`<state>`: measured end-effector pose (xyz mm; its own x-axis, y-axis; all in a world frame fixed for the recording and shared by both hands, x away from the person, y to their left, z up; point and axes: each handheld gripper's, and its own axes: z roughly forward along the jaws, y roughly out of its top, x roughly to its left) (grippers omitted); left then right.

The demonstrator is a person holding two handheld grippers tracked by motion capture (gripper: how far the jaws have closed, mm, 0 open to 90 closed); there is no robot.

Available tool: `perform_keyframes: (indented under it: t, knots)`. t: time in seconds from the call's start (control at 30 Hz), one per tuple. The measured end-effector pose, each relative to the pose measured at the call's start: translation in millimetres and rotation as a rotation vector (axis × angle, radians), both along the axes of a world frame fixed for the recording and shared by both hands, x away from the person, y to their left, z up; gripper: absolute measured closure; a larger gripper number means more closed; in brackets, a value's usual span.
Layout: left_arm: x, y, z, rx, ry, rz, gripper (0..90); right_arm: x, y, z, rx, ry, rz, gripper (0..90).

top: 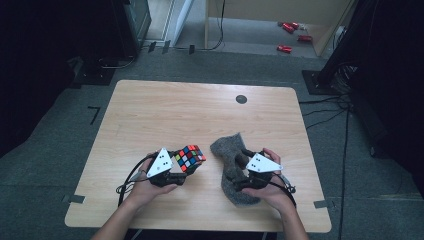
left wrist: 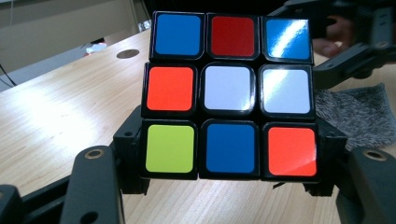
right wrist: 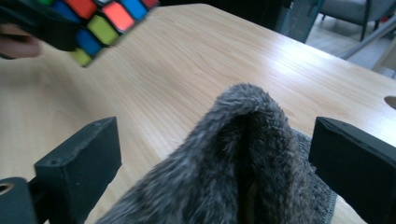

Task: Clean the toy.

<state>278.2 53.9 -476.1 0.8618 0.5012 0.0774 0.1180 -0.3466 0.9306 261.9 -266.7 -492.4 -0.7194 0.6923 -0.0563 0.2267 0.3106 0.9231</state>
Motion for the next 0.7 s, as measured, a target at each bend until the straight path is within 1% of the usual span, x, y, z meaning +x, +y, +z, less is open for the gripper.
perform_keyframes:
  t: [0.03,0.13,0.17,0.2,0.23,0.27,0.3,0.37,0.4,0.43,0.47,0.5,0.57,0.63,0.7]
  knots:
    - [0.0,0.2,-0.4,0.001,0.002,0.0,34.7,3.0,1.2,-2.1,0.001,0.004,-0.007,0.2]
    - [-0.1,0.7,-1.4,0.007,0.004,0.0,34.7,10.7,3.9,-8.0,0.021,0.046,-0.004,0.4]
    - [-0.5,0.8,-1.6,0.007,0.005,-0.001,34.7,12.8,5.2,-10.6,0.013,0.058,-0.011,0.8]
    - [-0.8,0.9,-1.5,0.007,0.004,-0.001,34.7,14.4,6.7,-13.8,-0.008,0.066,-0.024,3.2]
    - [-1.2,1.0,-1.4,0.007,0.005,-0.001,34.7,15.0,7.6,-15.6,-0.024,0.071,-0.038,7.1]
    - [-1.2,1.2,-1.4,0.007,0.004,-0.002,34.7,15.9,8.4,-18.0,-0.048,0.071,-0.063,13.6]
    - [-1.4,1.1,-1.4,0.008,0.004,-0.002,34.7,16.4,8.4,-18.7,-0.052,0.072,-0.07,20.1]
    - [-1.6,0.7,-1.5,0.008,0.005,-0.003,34.7,17.8,6.7,-19.1,-0.05,0.09,-0.071,41.0]
    - [-1.8,0.3,-1.6,0.008,0.004,-0.004,34.7,18.3,4.6,-18.2,-0.039,0.104,-0.064,52.8]
    - [-2.0,-0.1,-1.7,0.01,0.004,-0.006,34.7,18.7,2.5,-16.8,-0.023,0.121,-0.057,59.7]
    - [-2.1,-0.4,-1.7,0.01,0.004,-0.007,34.7,19.0,0.4,-15.5,-0.016,0.13,-0.061,64.8]
    - [-2.2,-0.8,-1.7,0.011,0.003,-0.008,34.7,19.0,-0.9,-14.7,-0.015,0.134,-0.067,68.1]
    - [-2.4,-1.4,-1.9,0.013,0.003,-0.01,34.7,17.5,-4.1,-12.1,0.009,0.146,-0.078,75.0]
    - [-2.3,-1.9,-2.2,0.014,0.005,-0.009,34.7,13.9,-5.3,-9.1,0.032,0.125,-0.105,78.3]
    - [-2.1,-2.5,-2.8,0.017,0.006,-0.01,34.7,10.4,-5.4,-4.7,0.058,0.112,-0.107,79.8]
